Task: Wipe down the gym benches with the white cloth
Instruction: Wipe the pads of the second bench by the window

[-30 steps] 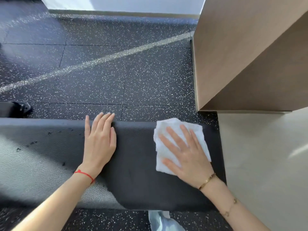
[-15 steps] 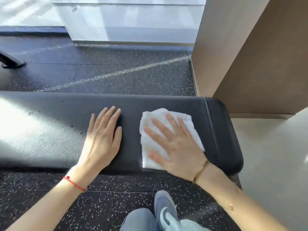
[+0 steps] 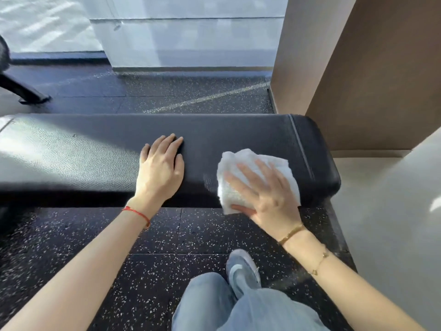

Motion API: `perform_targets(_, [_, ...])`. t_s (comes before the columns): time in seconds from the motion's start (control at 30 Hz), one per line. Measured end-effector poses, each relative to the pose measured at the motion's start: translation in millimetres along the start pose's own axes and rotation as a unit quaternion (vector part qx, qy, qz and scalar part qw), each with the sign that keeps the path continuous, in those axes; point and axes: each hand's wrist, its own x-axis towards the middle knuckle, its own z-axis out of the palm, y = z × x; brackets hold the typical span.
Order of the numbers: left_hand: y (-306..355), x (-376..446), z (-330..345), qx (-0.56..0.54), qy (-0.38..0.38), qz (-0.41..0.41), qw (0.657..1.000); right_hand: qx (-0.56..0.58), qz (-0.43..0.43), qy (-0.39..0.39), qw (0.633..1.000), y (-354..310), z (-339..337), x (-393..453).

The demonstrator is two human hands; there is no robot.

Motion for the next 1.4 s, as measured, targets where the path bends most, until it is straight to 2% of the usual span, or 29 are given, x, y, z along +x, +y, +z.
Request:
perform_targets(0.1, [2,0,1,-0.011,0.008,-0.006,1.0,-0.029,0.015,0.009,0.999,0,5,-1])
perform_targets(0.27, [1,-2,-1,-0.014,0.018,0.001,1.0,-0.013,-0.003,0.059,0.998,-57,18,39])
perform_targets(0.33, [-1,-1,-2,-0.016,0.021,0.004,1.0,0.005,-0.014,0.084,0.996,-48,19,33])
perform_targets(0.4, [-2,-2,-3,-0.013,0.023,0.006,1.0,0.0,-0.004,0.077,0.997,-21,17,9])
perform_targets(0.5, [0,-3,-2,-0.012,0.022,0.007,1.0,-0.057,0.076,0.039,0.995,26,10,-32])
perform_targets(0.6, [4,-2,-1,-0.011,0.02,0.001,1.0,-0.036,0.13,0.0,0.991,33,3,-32])
perform_targets(0.73, [8,-2,2,-0.006,0.012,-0.008,1.0,0.05,0.104,-0.009,0.993,-2,4,9])
perform_targets(0.83, [8,0,1,0.003,-0.001,-0.011,1.0,0.054,0.099,0.007,0.994,4,2,3])
perform_targets(0.97, [9,0,-2,0.011,-0.015,-0.008,1.0,0.03,0.211,0.036,0.976,47,-6,-25])
perform_targets(1.07, [9,0,-4,0.007,-0.022,-0.014,1.0,0.034,0.265,-0.027,0.963,68,-9,11])
perform_targets(1.13, [11,1,-4,0.007,-0.021,-0.017,1.0,0.035,0.252,-0.113,0.96,63,-6,46])
perform_targets(1.2, [13,2,-5,0.005,-0.014,-0.02,1.0,0.038,0.197,-0.164,0.966,46,-3,61])
perform_targets(1.3, [16,3,-5,-0.007,0.012,-0.022,1.0,0.084,0.118,-0.162,0.976,20,-7,43])
perform_targets(1.4, [15,3,-4,-0.012,0.025,-0.019,0.999,0.15,0.119,-0.153,0.969,25,-13,22])
